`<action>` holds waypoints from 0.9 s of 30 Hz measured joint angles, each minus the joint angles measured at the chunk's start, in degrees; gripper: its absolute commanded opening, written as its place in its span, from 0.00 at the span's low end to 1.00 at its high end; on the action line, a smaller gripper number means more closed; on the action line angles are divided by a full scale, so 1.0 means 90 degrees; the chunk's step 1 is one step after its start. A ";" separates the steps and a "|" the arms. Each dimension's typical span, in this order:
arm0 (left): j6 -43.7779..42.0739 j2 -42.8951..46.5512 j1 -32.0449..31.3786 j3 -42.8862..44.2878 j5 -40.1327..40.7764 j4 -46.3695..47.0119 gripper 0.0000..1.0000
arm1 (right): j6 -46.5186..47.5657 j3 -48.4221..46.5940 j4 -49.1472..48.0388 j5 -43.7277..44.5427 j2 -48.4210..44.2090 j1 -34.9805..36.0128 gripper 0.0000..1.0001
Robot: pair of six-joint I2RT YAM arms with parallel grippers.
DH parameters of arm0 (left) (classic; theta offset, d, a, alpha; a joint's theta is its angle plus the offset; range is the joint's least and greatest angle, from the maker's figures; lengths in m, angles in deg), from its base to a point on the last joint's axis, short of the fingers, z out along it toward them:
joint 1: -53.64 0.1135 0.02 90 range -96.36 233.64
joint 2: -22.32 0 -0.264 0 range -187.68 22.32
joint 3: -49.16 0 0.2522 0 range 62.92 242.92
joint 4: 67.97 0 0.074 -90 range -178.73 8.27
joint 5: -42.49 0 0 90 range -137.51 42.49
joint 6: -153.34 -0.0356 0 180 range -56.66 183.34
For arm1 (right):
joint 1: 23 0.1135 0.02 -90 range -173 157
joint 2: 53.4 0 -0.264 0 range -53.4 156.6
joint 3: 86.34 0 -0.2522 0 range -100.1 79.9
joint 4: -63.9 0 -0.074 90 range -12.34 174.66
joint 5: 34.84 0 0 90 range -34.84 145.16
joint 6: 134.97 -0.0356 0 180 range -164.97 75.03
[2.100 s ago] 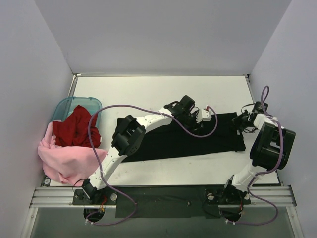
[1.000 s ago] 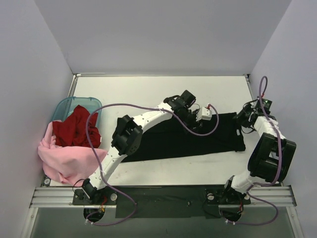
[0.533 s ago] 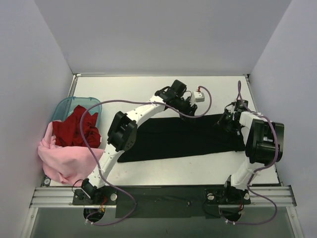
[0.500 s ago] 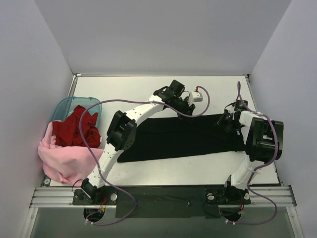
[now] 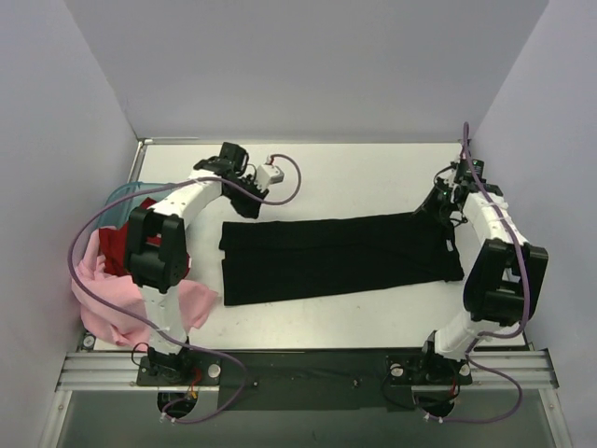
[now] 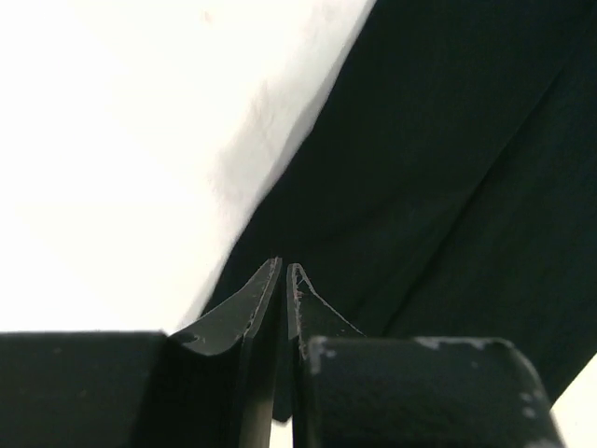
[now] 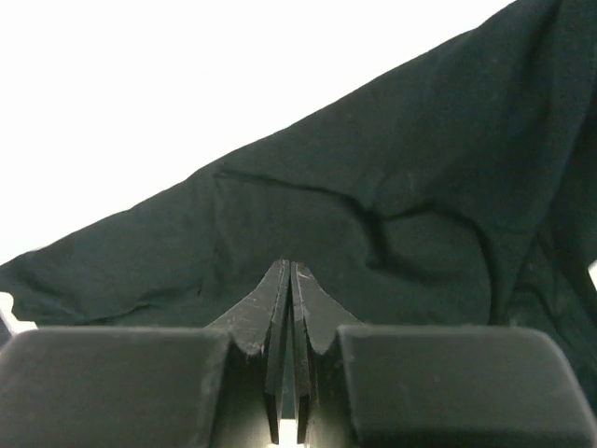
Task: Fold and stack the t-shirts
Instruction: Fold the other side of the tshirt into a rectangle
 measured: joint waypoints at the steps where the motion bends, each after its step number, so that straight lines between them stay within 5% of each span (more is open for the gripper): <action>1: -0.0090 0.0100 0.0080 -0.0170 0.0090 -0.0005 0.25 | -0.0002 0.0012 0.0085 0.0017 -0.0206 0.0000 0.00; 3: -0.0321 0.0304 0.0189 -0.0675 0.0279 -0.0019 0.43 | -0.0029 0.0155 0.0197 0.0044 -0.0697 0.0000 0.00; 11: -0.1870 0.0986 0.0277 -0.2076 0.0454 -0.0532 0.56 | -0.0192 0.1569 0.0617 0.0141 -0.1651 -0.0066 0.00; 16: -0.2625 0.0930 0.0644 -0.1843 0.0520 -0.0741 0.53 | -0.0226 0.2025 0.0648 0.0202 -0.1401 -0.0454 0.00; 20: -0.2863 0.0787 0.0721 -0.1829 0.0622 -0.0746 0.38 | -0.0243 0.2074 0.0520 0.0233 -0.1129 -0.0675 0.00; 27: -0.3245 0.0605 0.0712 -0.1821 0.0534 -0.1141 0.42 | -0.0240 0.2093 0.0379 0.0306 -0.0920 -0.0770 0.00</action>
